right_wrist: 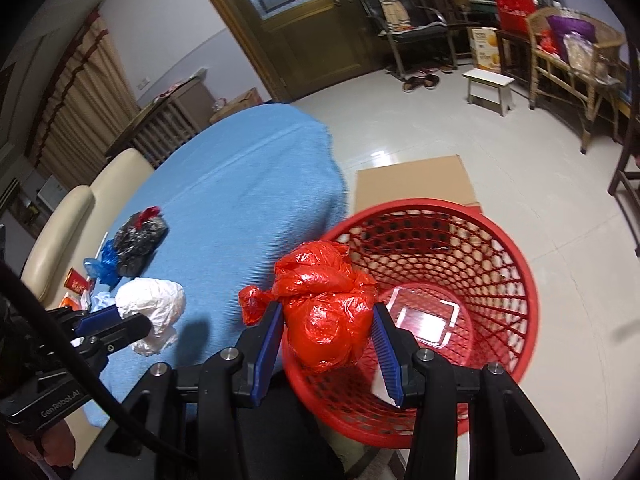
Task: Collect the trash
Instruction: 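Carry the tissue and red bag over the red wastebasket with both grippers, then open the left gripper to drop the tissue while the right drops the red bag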
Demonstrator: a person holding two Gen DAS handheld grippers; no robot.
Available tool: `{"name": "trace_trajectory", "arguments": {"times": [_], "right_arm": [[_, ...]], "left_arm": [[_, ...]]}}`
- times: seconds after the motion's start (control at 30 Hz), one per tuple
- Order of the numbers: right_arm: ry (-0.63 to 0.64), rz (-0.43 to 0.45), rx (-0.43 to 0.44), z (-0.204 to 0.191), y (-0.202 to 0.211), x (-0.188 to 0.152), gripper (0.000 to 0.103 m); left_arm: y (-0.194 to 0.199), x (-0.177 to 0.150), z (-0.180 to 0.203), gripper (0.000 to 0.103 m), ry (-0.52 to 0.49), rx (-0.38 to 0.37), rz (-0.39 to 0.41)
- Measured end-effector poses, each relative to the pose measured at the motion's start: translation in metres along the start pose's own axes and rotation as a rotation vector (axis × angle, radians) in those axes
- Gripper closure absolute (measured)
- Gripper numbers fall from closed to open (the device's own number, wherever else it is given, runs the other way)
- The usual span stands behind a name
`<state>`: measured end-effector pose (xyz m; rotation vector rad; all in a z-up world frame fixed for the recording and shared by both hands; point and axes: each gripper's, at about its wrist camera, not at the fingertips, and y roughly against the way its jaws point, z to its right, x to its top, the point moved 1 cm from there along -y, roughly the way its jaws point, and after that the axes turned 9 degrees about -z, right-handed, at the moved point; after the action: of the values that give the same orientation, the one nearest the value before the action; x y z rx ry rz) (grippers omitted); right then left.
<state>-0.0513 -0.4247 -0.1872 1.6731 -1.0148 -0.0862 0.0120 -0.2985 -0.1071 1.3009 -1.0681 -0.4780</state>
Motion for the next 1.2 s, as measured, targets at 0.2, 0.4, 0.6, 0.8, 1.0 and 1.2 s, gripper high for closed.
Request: {"name": "trace_trajectory", "arguments": {"times": [0.2,0.4,0.6,0.8,1.0,1.2], "right_arm": [[-0.039,-0.004,-0.022,0.025,0.004,-0.002,0.055],[-0.073,-0.006,-0.031,0.044,0.007,-0.003,0.055],[-0.119,-0.013,-0.032,0.065,0.007,-0.004,0.055],[-0.155,-0.018,-0.041,0.083,0.008,-0.007,0.055],[-0.189,-0.027,-0.047,0.098,0.01,-0.01,0.055],[-0.218,-0.043,-0.043,0.107,0.009,-0.013,0.055]], "left_arm": [[-0.001,0.013,0.018,0.079,-0.05,0.009,0.005],[-0.01,0.02,0.035,0.079,-0.089,0.009,-0.013],[-0.02,0.027,0.049,0.079,-0.116,0.01,-0.039],[-0.031,0.033,0.062,0.078,-0.137,0.008,-0.061],[-0.042,0.038,0.073,0.078,-0.154,0.002,-0.082],[-0.051,0.042,0.081,0.078,-0.164,-0.002,-0.097]]}}
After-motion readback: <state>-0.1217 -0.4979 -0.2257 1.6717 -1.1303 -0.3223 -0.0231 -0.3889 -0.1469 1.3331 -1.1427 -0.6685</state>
